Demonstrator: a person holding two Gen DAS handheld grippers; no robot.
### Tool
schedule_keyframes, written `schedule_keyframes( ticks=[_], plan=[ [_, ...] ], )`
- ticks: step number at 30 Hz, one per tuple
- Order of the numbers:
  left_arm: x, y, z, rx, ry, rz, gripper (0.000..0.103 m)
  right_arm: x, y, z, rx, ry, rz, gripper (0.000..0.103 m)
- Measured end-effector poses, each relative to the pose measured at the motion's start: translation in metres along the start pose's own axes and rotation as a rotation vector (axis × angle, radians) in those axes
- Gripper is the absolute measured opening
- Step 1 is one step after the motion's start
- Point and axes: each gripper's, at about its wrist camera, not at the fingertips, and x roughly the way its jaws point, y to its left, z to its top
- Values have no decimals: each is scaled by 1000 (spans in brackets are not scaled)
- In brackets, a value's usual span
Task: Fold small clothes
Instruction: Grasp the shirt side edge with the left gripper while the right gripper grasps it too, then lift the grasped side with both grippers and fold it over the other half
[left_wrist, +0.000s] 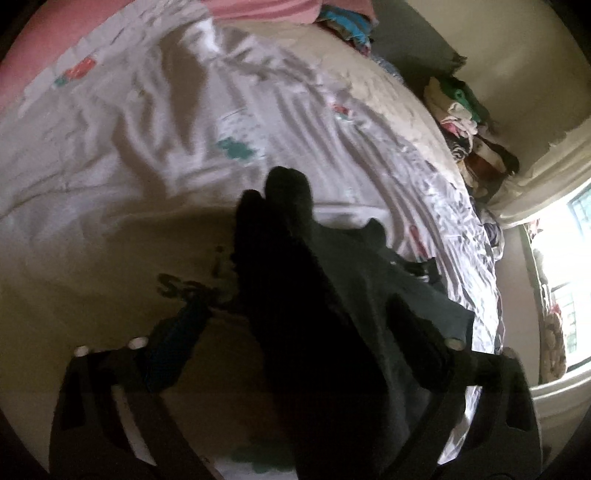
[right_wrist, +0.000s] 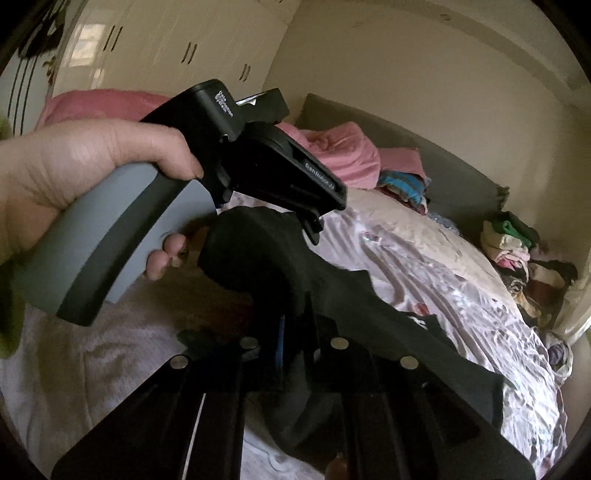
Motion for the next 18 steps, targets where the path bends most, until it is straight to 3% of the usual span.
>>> schedule_keyframes(
  ticks=[1,4,6,18],
  plan=[
    [-1,-6,-1,7,-4,-3,51,-4,-4,-1,10,-8,-5,7],
    [-5,-26,-8,31,-17,-41,30,-13,-17,-7,43,-23,-22,7],
    [-12,-43,-12,81,-48,-32,24,-20,-27,-11,73,-31,-37,6],
    [-37,-120,-31,226,-134,-47,19,-66,-70,-30,216,-97,-88,6]
  ],
)
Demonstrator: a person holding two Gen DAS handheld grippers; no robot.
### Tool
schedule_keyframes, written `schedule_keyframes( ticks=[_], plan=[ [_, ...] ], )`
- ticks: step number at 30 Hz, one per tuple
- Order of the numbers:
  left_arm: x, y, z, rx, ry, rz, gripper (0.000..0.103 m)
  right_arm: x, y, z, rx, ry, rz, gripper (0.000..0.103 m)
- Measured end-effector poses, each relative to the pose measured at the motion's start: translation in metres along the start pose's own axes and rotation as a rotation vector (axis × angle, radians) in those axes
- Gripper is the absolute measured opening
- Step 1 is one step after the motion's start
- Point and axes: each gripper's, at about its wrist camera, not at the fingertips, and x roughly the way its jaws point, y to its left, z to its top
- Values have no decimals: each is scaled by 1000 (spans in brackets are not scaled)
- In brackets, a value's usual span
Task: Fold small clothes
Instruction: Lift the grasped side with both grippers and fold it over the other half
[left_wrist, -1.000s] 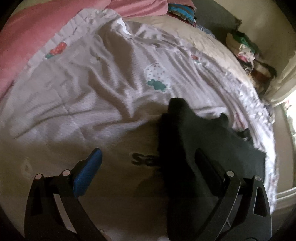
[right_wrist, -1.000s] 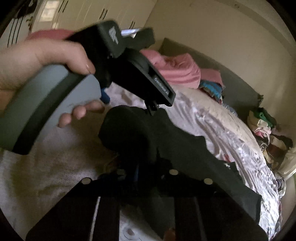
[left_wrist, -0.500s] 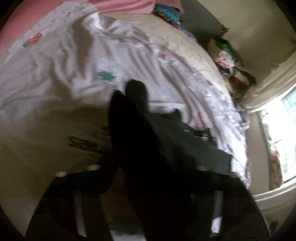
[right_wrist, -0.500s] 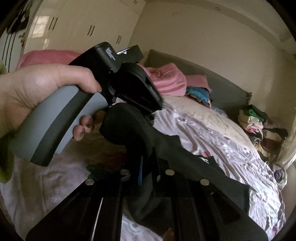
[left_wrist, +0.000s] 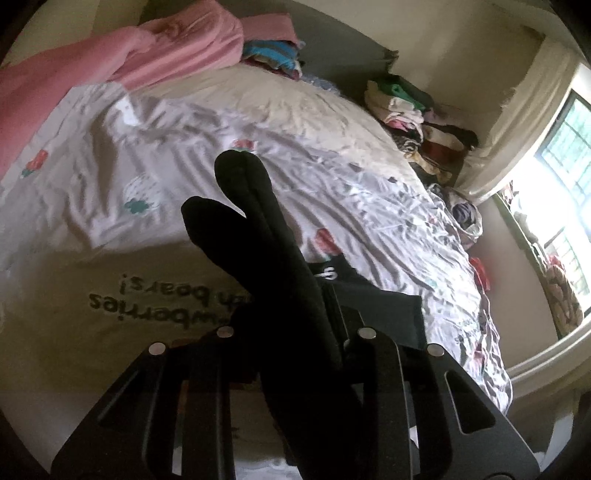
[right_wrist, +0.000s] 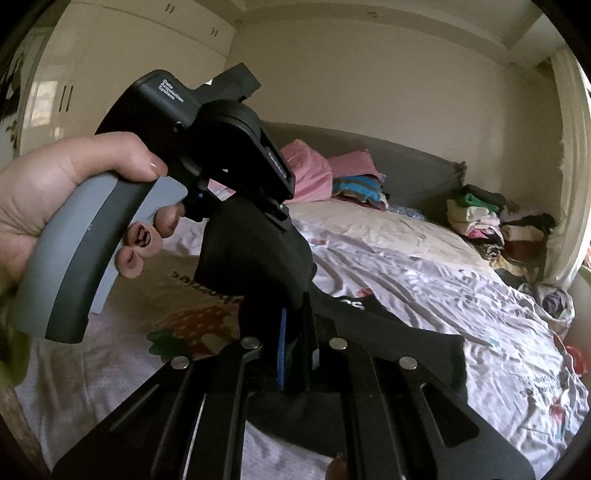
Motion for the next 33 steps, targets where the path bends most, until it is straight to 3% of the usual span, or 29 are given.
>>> schedule_keyframes(
  ticks=[12,26,33],
  plan=[
    [11,-53,-16,55,5,-11,19,-17,-40,-20,115,14,-46,6],
    [63,-96,-56,110,80,-6,20,-12,-77,-73,302,138,-59,6],
    [78,-106,-64,121,104,-15,26,-6,-97,-91,406,196,-19,7]
  ],
)
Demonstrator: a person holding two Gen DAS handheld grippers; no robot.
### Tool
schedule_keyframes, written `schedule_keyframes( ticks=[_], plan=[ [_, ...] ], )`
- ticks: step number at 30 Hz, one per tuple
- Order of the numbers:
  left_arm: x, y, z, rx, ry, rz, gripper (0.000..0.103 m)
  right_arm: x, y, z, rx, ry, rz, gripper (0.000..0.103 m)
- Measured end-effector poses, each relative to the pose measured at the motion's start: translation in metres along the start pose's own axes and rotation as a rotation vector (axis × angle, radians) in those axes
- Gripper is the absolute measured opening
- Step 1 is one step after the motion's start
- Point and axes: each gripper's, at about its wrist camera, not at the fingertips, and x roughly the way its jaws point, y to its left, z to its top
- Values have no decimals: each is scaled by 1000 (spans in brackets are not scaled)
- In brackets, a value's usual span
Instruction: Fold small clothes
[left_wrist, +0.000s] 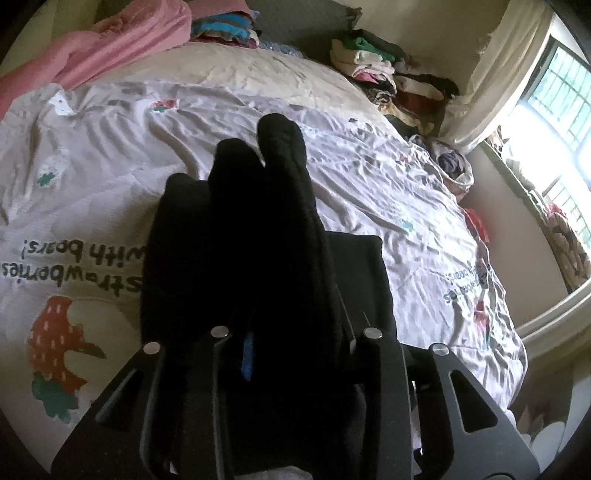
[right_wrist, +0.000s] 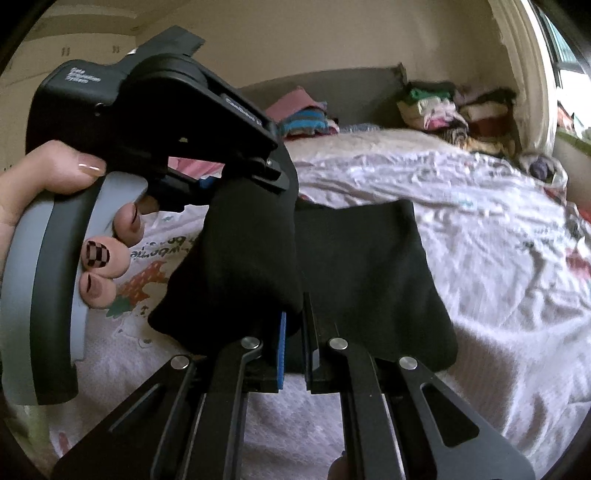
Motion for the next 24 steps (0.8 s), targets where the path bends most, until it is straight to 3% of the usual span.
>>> schedule_keyframes(
  ticks=[2,6,10,15,20,23,24],
  plan=[
    [2,-2,-1,1,5,-9,30,2,-5,-2,27,21,12,7],
    [10,-4,-4,-16,28,-35,59,9,-17,-6,83,70,29,7],
    [16,-3,-7,-28,47,-68,69,14,-30,-9,137,106,49,11],
    [6,-7,-9,-13,33,-96,78,14,-40,-13,179,130,53,13],
    [-7,0,-7,3,2,-87,78,13,-45,-14,194,148,80,14],
    [-13,10,-10,13,-12,-56,78,11,-48,-12,202,162,110,23],
    [-15,14,-13,21,-16,-41,78,11,-50,-11,215,174,147,35]
  ],
)
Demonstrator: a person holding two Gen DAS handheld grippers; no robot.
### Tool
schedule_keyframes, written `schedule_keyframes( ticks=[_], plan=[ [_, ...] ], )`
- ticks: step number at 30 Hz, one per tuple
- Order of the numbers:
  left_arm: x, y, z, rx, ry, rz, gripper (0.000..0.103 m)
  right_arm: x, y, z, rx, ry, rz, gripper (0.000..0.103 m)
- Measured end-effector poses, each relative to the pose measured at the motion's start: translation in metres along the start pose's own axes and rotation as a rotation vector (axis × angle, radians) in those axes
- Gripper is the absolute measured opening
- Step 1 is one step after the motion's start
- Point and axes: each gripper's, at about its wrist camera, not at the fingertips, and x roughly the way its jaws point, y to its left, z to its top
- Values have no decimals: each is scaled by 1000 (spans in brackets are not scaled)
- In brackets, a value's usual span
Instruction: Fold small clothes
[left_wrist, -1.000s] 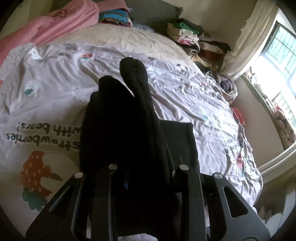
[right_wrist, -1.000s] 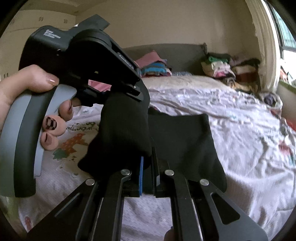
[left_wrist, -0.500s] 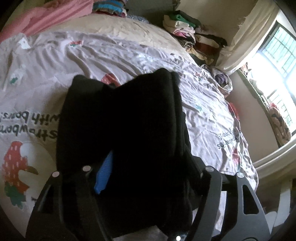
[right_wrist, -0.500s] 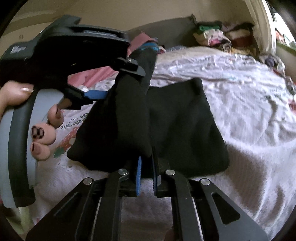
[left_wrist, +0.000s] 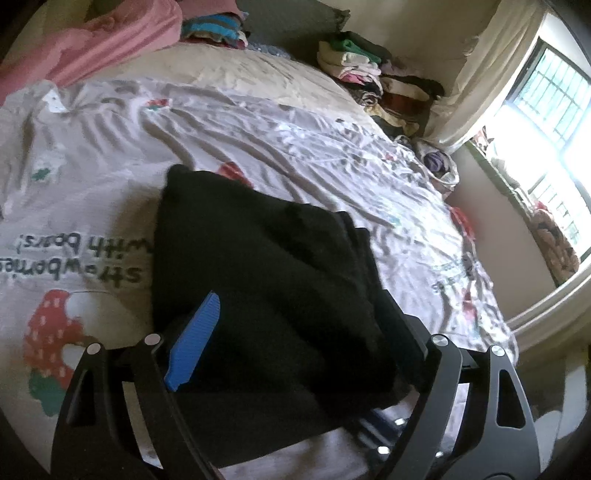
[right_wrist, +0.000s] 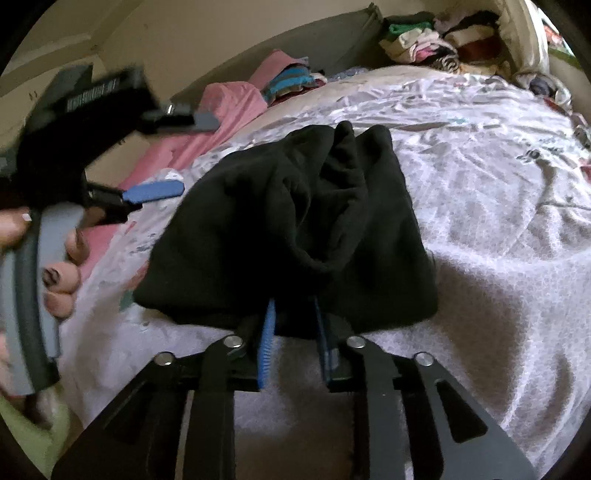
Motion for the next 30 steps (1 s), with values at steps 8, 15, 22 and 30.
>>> schedule_keyframes(
  ticks=[8,15,22,30],
  plan=[
    [-7,22,-16,72,-25,146,78,-6,-8,45,47,25,108,71],
    [-9,38,-25,103,-29,201,78,34,-28,87,123,147,124,76],
    [-4,45,-26,89,-15,180,84,63,-44,112,211,179,162,66],
    [-4,47,-26,85,-8,156,84,53,-14,130,41,113,93,18]
  ],
)
